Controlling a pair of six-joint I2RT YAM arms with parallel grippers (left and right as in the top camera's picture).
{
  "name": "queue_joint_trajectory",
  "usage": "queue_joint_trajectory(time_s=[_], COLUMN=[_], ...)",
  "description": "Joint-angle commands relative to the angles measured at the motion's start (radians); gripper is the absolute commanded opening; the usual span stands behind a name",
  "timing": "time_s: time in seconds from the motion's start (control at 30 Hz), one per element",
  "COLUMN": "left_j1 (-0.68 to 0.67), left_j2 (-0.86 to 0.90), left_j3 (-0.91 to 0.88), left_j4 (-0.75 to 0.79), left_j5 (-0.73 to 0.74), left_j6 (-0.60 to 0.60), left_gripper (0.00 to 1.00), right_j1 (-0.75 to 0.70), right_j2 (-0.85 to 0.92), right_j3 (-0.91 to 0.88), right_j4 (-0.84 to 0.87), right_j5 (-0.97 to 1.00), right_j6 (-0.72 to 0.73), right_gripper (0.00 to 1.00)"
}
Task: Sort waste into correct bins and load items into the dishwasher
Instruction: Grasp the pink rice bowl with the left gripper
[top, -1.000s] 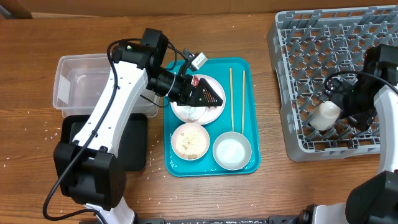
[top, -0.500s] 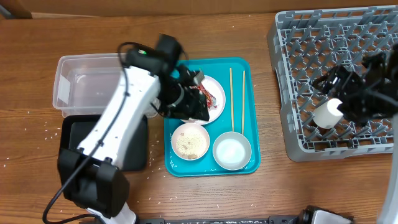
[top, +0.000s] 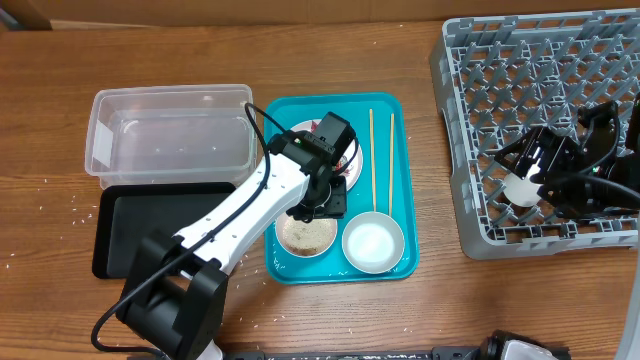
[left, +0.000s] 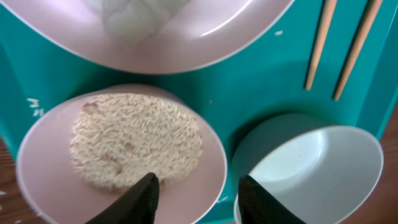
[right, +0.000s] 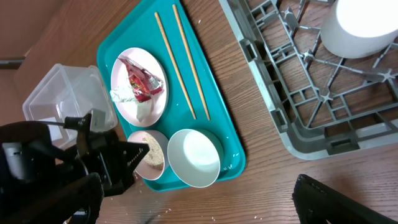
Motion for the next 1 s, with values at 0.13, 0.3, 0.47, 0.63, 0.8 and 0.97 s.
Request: queue_joint_trajectory(time_s=[0.13, 0.3, 0.47, 0.63, 0.8, 0.97], left_j1=[-0.006, -0.005, -0.005, -0.005, -0.013, -0.013], left_j2=[-0.003, 0.053, 0.073, 0.073, 0.09, 0.126], left_j3=[-0.044, -0.045, -0.045, -0.045, -0.045, -0.045], left_j4=[0.084, 0.112, 0.112, 0.09, 0.069, 0.069], left_j5=[-0.006, 0.006, 0.028, 0.027, 0.031, 0.046], left_j6=[-0.064, -0.064, -0.063, -0.063, -0.056, -0.04], left_gripper=[0.45, 0.43, 0.34, 0.22, 0.21, 0.17], right_j1=[0.005, 0.005, 0.005, 0.005, 0.005, 0.005], right_j2=[-0.003, -0.003, -0.003, -0.003, -0.003, -0.003], right_j3=[0.016, 0.016, 0.016, 0.016, 0.016, 0.016], right_j4=[0.002, 0.002, -0.002, -0.001, -0.001, -0.001], right_j5=[-0.013, -0.013, -0.013, -0.013, -0.013, -0.013], right_j6=[-0.025, -0.026, -0.026, -0.026, -0.026, -0.026], right_gripper=[1.0, 1.0, 1.0, 1.0, 1.0, 1.0])
